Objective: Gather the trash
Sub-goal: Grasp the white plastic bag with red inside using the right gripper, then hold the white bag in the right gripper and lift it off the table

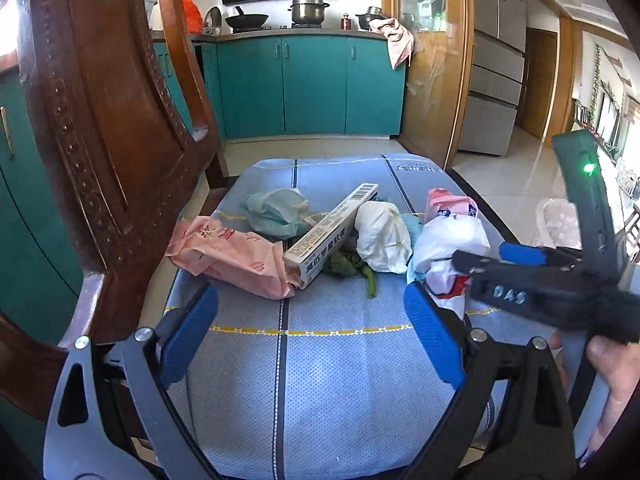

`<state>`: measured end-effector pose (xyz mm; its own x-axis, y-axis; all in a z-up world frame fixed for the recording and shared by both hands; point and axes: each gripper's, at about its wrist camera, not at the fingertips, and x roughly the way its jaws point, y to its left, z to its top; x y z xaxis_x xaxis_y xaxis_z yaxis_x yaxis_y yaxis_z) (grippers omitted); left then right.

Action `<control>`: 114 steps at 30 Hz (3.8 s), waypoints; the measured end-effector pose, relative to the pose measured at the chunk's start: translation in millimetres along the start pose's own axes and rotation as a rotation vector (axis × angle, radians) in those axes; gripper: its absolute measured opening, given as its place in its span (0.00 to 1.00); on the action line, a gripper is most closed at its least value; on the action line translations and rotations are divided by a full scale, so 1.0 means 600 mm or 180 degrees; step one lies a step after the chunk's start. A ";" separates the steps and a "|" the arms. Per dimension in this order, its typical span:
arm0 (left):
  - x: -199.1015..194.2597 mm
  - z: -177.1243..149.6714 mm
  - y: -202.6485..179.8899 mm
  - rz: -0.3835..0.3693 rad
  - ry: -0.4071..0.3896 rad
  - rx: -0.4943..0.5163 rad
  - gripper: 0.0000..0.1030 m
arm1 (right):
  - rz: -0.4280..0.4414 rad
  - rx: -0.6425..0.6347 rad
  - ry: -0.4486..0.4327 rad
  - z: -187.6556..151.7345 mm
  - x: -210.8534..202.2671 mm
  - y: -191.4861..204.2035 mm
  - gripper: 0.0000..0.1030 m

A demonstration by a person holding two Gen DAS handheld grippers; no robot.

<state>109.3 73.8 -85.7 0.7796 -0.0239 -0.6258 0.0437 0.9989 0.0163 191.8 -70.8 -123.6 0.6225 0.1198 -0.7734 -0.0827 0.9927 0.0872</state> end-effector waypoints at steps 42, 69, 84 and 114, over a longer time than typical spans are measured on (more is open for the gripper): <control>0.020 -0.010 -0.008 -0.0008 0.0172 -0.0018 0.91 | 0.0373 -0.0128 -0.0144 -0.060 -0.132 -0.012 0.38; 0.038 -0.014 0.010 -0.0185 0.0380 -0.0305 0.86 | 0.0555 -0.0469 0.0090 -0.106 -0.105 0.011 0.70; 0.047 -0.016 -0.026 -0.0112 0.0399 -0.0155 0.83 | 0.0791 -0.0490 0.0100 -0.093 -0.101 0.002 0.43; 0.040 -0.016 -0.005 -0.0092 0.0347 -0.0221 0.83 | 0.0478 -0.0308 0.0090 -0.077 -0.078 -0.026 0.49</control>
<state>122.1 70.7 -108.2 0.7060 -0.0520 -0.7063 0.0190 0.9983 -0.0546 128.1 -92.1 -117.6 0.5754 0.2651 -0.7737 -0.2485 0.9580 0.1434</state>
